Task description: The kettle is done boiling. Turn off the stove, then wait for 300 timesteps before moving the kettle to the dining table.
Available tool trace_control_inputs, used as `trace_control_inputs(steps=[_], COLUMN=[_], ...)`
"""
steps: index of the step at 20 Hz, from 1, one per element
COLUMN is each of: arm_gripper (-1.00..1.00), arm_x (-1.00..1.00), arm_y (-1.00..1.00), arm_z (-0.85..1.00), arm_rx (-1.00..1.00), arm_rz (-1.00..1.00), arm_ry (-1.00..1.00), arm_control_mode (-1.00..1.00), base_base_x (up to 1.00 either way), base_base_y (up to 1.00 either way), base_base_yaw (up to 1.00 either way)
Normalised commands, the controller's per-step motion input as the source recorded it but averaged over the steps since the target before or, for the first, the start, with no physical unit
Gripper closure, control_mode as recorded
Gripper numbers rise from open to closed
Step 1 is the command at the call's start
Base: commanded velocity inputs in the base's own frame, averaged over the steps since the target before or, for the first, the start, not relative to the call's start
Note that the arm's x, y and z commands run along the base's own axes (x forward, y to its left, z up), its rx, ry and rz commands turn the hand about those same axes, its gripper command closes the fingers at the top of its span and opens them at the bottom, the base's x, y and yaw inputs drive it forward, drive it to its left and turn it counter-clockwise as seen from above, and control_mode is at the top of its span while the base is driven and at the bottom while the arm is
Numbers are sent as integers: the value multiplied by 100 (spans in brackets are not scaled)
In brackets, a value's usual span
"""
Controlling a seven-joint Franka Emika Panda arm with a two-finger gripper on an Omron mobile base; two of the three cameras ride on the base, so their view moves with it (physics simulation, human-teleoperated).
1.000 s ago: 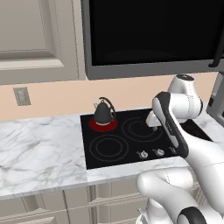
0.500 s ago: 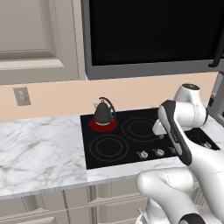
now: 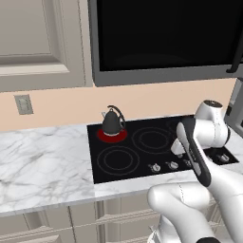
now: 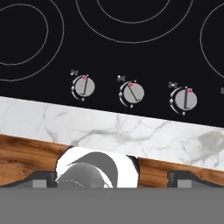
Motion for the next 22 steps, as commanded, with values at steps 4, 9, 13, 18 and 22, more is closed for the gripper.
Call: trace_control_inputs(steps=[4,9,13,18,22], arm_gripper=[-100,-100,-100,-100,-100], arm_x=[3,7,10,11,14], arm_y=[0,0,0,0,-4], arm_z=[-21,-23,-16,-13,-21], arm_rx=[-1,-2,-4,-2,0], arm_rz=[12,12,12,6,0], arm_ry=[-1,-3,-3,-3,0], arm_control_mode=[-100,-100,-100,-100,-100], base_base_x=[0,0,0,0,0], base_base_y=[0,0,0,0,0], base_base_yaw=[0,0,0,0,0])
